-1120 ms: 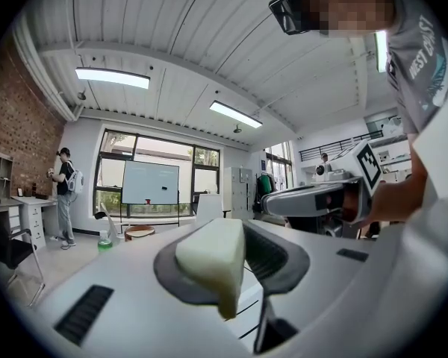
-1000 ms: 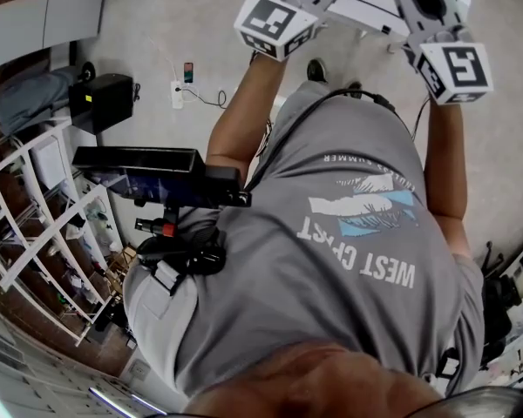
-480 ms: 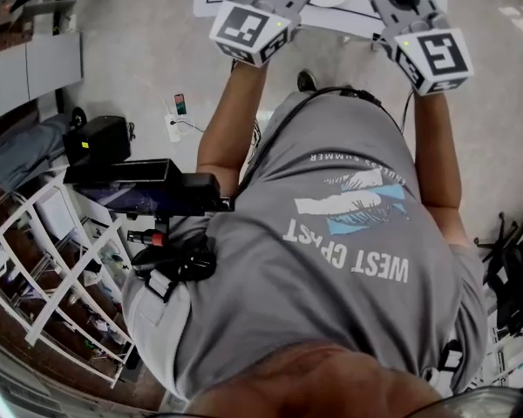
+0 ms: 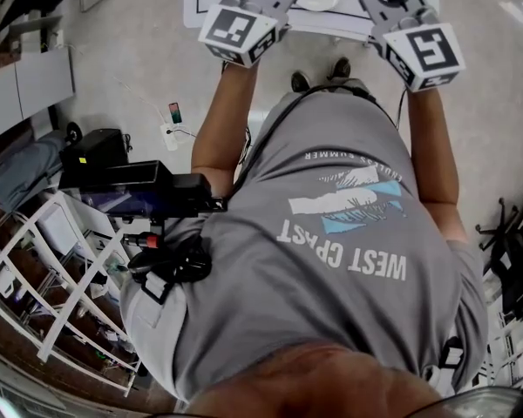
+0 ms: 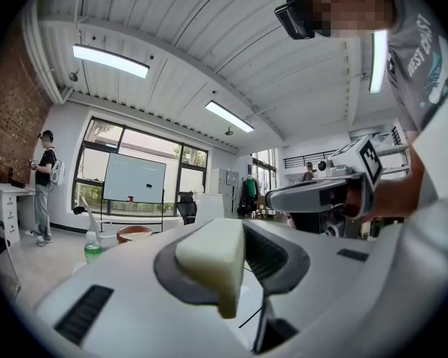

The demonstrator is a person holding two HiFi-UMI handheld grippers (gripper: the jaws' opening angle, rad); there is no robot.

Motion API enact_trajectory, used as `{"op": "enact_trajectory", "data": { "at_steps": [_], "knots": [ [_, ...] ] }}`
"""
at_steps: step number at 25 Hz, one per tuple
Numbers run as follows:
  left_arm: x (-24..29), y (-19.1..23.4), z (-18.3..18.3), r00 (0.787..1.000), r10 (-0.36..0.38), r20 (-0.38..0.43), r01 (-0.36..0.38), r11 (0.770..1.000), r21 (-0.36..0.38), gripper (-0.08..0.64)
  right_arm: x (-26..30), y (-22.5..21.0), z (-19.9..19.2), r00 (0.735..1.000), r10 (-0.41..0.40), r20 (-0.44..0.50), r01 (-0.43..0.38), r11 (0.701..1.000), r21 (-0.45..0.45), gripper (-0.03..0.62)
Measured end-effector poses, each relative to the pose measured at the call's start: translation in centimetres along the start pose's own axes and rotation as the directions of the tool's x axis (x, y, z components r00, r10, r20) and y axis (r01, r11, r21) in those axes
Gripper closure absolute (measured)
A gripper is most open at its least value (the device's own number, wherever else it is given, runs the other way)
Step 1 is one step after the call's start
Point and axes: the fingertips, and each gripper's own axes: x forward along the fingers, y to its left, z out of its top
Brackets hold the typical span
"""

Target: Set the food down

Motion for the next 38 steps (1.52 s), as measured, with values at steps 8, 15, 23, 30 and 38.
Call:
{"op": "enact_trajectory", "data": {
  "at_steps": [8,15,23,30,38],
  "knots": [
    [2.1,1.5,1.4,0.998,0.052,-0.023,-0.053,0.999,-0.01,0.465,1.8,-2.4,1.3,0.998,0.066,-0.009,-0.066,0.998,0.002,0.581],
    [4.4,2.0,1.1,0.993,0.108,-0.037,-0.108,0.994,-0.007,0.464,2.6,-4.7,1.1,0.991,0.13,-0.009,-0.13,0.991,-0.004,0.581],
    [6.0,2.8,0.1,0.991,0.117,-0.065,-0.118,0.993,-0.009,0.464,3.8,-6.4,0.3,0.988,0.152,-0.018,-0.152,0.988,0.012,0.581],
    [5.6,4.6,-0.5,0.995,0.065,-0.074,-0.067,0.997,-0.025,0.464,5.6,-5.5,-0.9,0.992,0.114,-0.051,-0.113,0.993,0.033,0.581],
    [5.8,8.1,-2.4,0.996,-0.016,-0.086,0.011,0.998,-0.058,0.464,9.3,-5.5,-2.2,0.996,0.045,-0.078,-0.041,0.997,0.059,0.581]
  ]
}}
